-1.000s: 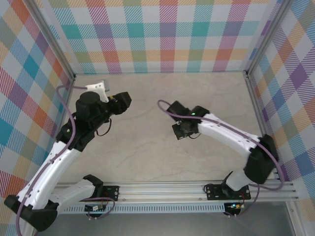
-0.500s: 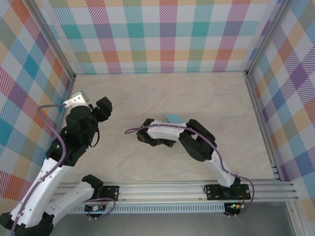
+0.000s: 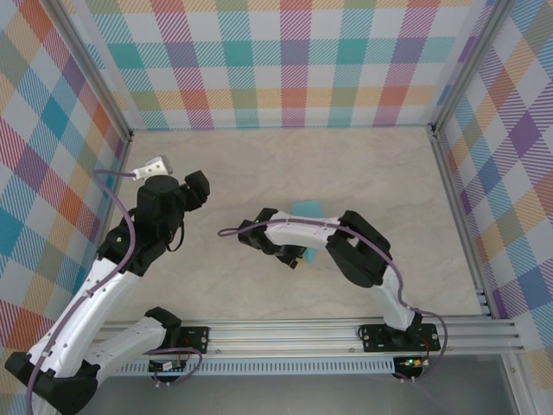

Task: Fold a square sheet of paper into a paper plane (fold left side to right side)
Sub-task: Turn over the paper at the center of the table, then fold the wing for the fifth time at the center of the table.

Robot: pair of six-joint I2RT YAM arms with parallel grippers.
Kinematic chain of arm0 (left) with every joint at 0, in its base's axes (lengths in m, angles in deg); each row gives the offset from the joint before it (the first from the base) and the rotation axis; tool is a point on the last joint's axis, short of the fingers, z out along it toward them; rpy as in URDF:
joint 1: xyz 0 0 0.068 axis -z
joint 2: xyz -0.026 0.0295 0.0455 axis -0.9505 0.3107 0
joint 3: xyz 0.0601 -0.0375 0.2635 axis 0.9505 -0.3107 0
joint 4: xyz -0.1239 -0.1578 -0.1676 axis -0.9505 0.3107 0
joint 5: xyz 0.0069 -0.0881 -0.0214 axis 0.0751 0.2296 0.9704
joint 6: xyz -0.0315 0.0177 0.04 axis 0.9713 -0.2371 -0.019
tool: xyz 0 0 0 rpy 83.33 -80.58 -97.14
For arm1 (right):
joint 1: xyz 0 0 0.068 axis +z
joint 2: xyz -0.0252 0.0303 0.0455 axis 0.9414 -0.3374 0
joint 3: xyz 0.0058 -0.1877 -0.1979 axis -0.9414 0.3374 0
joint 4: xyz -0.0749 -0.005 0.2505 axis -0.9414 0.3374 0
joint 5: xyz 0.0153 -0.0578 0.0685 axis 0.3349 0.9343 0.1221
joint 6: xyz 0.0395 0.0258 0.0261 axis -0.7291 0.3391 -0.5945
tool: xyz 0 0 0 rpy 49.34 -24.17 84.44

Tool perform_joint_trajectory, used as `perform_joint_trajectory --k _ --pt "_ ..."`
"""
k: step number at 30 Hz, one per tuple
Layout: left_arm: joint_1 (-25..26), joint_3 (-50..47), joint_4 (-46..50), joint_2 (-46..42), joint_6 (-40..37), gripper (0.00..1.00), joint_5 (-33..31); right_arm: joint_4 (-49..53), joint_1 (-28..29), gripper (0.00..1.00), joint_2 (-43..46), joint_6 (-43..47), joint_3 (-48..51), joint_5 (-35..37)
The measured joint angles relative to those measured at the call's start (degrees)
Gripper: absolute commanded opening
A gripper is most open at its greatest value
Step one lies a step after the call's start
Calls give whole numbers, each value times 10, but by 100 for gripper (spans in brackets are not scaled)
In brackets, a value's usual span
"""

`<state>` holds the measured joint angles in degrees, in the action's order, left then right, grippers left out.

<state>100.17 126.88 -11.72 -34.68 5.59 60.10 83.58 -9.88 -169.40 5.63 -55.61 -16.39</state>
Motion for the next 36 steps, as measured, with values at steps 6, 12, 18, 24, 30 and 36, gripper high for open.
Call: perform_joint_trajectory --k 6,12,18,24,30,36 --pt "-1 10 2 53 0 85 29 -94 -14 100 217 23 104 -102" --pt "-7 -4 -56 169 9 83 162 -225 -150 100 440 11 270 -234" --pt "-1 -22 -191 340 46 80 368 -382 -301 100 609 -45 452 -406" --pt "22 -24 -311 466 93 75 492 -488 -409 100 652 -104 546 -555" --pt "43 -10 -410 578 146 60 565 -531 -459 100 665 -130 573 -638" --pt "50 -1 -464 626 176 36 603 -547 -485 100 665 -133 579 -685"
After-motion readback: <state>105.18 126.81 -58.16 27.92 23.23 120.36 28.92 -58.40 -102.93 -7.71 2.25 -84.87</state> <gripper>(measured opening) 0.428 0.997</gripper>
